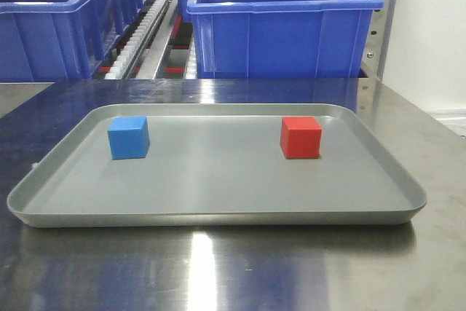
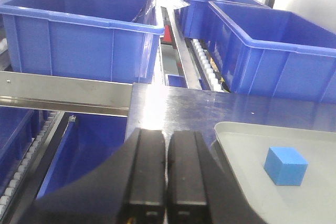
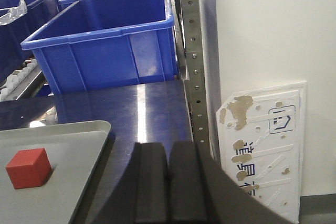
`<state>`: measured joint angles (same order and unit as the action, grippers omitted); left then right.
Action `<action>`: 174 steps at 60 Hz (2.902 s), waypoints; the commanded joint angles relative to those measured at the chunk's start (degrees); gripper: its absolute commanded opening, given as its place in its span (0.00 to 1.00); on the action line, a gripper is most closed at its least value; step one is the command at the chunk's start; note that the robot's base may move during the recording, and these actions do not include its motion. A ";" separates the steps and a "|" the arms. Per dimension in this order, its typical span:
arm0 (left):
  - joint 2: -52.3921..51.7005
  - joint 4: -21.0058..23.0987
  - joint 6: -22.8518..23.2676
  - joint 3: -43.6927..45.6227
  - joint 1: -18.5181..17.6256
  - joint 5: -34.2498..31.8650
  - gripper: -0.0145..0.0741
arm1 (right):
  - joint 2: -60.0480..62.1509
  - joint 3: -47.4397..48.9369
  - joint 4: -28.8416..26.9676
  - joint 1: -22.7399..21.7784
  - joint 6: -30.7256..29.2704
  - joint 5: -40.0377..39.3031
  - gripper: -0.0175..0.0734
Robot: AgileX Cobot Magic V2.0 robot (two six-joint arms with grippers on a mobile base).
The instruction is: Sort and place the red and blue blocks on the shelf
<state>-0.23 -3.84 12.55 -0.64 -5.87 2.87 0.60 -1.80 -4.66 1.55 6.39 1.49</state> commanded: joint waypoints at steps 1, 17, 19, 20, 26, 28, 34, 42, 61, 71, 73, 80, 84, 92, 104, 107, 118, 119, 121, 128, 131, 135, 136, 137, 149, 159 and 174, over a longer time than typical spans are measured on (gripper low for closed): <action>-0.83 0.36 -0.02 -1.15 -0.09 -4.63 0.30 | 1.16 1.37 0.14 -0.21 -0.35 -5.13 0.25; -0.83 0.36 -0.02 -1.15 -0.09 -4.63 0.30 | 1.16 1.37 0.14 -0.21 -0.35 -5.13 0.25; -0.83 0.36 -0.02 -1.15 -0.09 -4.63 0.30 | 1.16 1.37 0.14 -0.21 -0.35 -5.13 0.25; -0.83 0.36 -0.02 -1.15 -0.09 -4.63 0.30 | 1.16 1.37 0.14 -0.21 -0.35 -5.13 0.25; -0.83 0.36 -0.02 -1.15 -0.09 -4.63 0.30 | 1.16 1.37 0.14 -0.21 -0.35 -5.13 0.25; -0.83 0.36 -0.02 -1.15 -0.09 -4.63 0.30 | 1.16 1.37 0.14 -0.21 -0.35 -5.13 0.25; -0.83 0.36 -0.02 -1.15 -0.09 -4.63 0.30 | 1.16 1.37 0.14 -0.21 -0.35 -5.13 0.25; -0.83 0.36 -0.02 -1.15 -0.09 -4.63 0.30 | 1.16 1.37 0.14 -0.21 -0.35 -5.13 0.25; -0.83 0.36 -0.02 -1.15 -0.09 -4.63 0.30 | 1.16 1.37 0.14 -0.21 -0.35 -5.13 0.25; -0.83 0.36 -0.02 -1.15 -0.09 -4.63 0.30 | 1.16 1.37 0.14 -0.21 -0.35 -5.19 0.25; -0.83 0.36 -0.02 -1.15 -0.09 -4.63 0.30 | 1.16 1.37 0.14 -0.21 -0.35 -5.23 0.25; -0.83 0.36 -0.02 -1.15 -0.09 -4.63 0.30 | 1.16 1.37 0.14 -0.21 -0.35 -5.31 0.25; -0.83 0.36 -0.02 -1.15 -0.09 -4.63 0.30 | 1.16 1.37 0.14 -0.21 -0.35 -5.53 0.25; -0.83 0.36 -0.02 -1.15 -0.09 -4.63 0.30 | 1.16 1.37 0.35 -0.21 -0.35 -4.53 0.25; -0.83 0.36 -0.02 -1.15 -0.09 -4.63 0.30 | 1.16 1.37 0.24 -0.21 -0.35 -2.51 0.25; -0.83 0.36 -0.02 -1.15 -0.09 -4.63 0.30 | 1.16 1.37 -0.60 -0.15 -0.35 -2.83 0.25; -0.83 0.36 -0.02 -1.15 -0.09 -4.63 0.30 | 1.16 1.37 -2.79 -0.15 -0.35 -2.95 0.25; -0.83 0.36 -0.02 -1.15 -0.09 -4.63 0.30 | 1.10 1.37 -2.80 -0.15 -0.35 -3.01 0.25; -0.83 0.36 -0.02 -1.15 -0.09 -4.63 0.30 | 0.71 1.37 -3.06 -0.15 -0.27 -3.24 0.25; -0.83 0.36 -0.02 -1.15 -0.09 -4.63 0.30 | -4.28 3.38 -7.04 -0.15 2.26 -2.05 0.25; -0.83 0.36 -0.02 -1.15 -0.09 -4.63 0.30 | -7.85 5.14 -8.17 -0.15 2.67 -0.72 0.25; -0.83 0.36 -0.02 -1.15 -0.09 -4.63 0.30 | -13.42 8.44 -8.26 -0.15 2.67 1.29 0.25; -0.83 0.36 -0.02 -1.15 -0.09 -4.63 0.30 | -14.45 9.15 -8.26 -0.15 2.67 1.60 0.25; -0.83 0.36 -0.02 -1.15 -0.09 -4.63 0.30 | -15.48 9.88 -8.26 -0.15 2.67 1.98 0.25; -0.83 0.36 -0.02 -1.15 -0.09 -4.63 0.30 | -29.87 22.88 -8.26 -0.15 2.67 10.24 0.25; -0.83 0.36 -0.02 -1.15 -0.09 -4.63 0.30 | -43.14 33.94 -8.57 -0.15 2.67 19.19 0.25; -0.83 0.36 -0.02 -1.15 -0.09 -4.63 0.30 | -61.54 49.71 -8.80 -0.10 2.62 34.36 0.25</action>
<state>-0.23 -3.84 12.55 -0.64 -5.87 2.87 -56.45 42.10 -12.77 1.55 8.97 34.09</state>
